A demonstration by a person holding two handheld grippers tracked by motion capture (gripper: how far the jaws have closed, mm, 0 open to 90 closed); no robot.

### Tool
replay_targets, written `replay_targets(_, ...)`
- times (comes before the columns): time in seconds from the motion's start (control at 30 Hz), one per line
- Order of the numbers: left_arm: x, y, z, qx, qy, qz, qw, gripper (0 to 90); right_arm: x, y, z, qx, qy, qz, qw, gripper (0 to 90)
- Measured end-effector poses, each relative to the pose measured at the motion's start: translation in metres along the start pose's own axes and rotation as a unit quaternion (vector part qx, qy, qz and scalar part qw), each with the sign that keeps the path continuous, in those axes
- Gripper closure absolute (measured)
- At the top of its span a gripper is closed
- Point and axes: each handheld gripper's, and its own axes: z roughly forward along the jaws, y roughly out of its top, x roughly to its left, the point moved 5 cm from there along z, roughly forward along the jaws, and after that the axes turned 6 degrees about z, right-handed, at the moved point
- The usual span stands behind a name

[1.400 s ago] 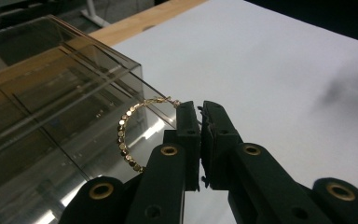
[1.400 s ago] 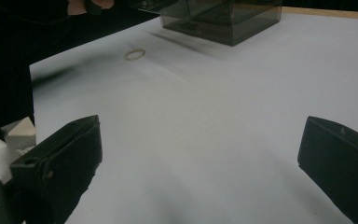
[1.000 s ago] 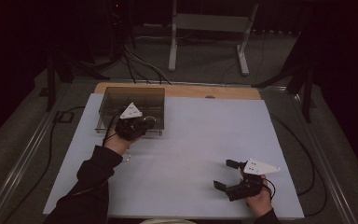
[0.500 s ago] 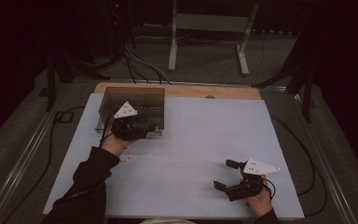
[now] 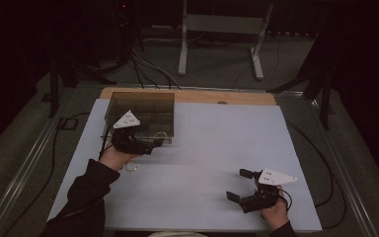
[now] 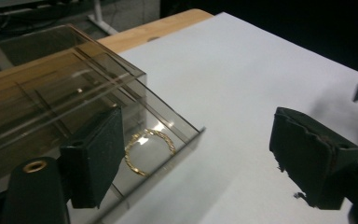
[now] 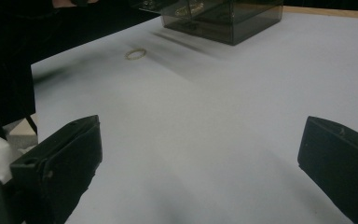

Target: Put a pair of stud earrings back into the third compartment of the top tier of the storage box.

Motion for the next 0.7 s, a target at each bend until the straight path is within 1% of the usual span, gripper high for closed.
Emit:
replay_targets(0.1,-0.003,-0.001,-0.005,0.000,-0.006,0.004,1.0000,15.9,0.000,0.000,0.000,0.000,0.001,0.000,1.0000,0.0)
replay_targets(0.2,-0.005,-0.004,-0.009,0.005,-0.006,0.007,0.9999,14.2,0.001,0.000,0.000,0.000,0.002,0.000,1.0000,0.0)
replay_targets(0.23,-0.005,-0.005,-0.011,0.006,-0.009,0.007,0.9999,13.3,0.001,0.000,0.000,0.000,0.002,-0.001,1.0000,0.0)
replay_targets(0.3,-0.006,-0.007,-0.014,0.003,-0.006,0.007,1.0000,12.7,0.001,0.000,0.001,0.000,0.003,-0.001,1.0000,0.0)
replay_targets(0.37,-0.006,-0.010,-0.017,-0.001,-0.008,0.001,1.0000,12.0,0.000,0.000,0.001,0.000,0.003,-0.001,1.0000,0.0)
replay_targets(0.43,-0.007,-0.014,-0.019,-0.004,-0.009,-0.004,0.9999,11.9,0.000,0.000,0.001,0.001,0.003,0.000,1.0000,0.0)
replay_targets(0.5,-0.008,-0.016,-0.020,-0.001,-0.005,-0.002,1.0000,11.9,0.000,0.000,0.001,0.000,0.003,0.000,1.0000,0.0)
replay_targets(0.57,-0.010,-0.018,-0.021,-0.002,-0.009,-0.003,0.9999,11.9,0.001,0.000,0.000,-0.002,0.003,0.000,1.0000,0.0)
replay_targets(0.7,-0.014,-0.021,-0.022,0.000,-0.009,0.002,1.0000,12.0,0.000,0.001,0.000,-0.002,0.003,0.002,1.0000,0.0)
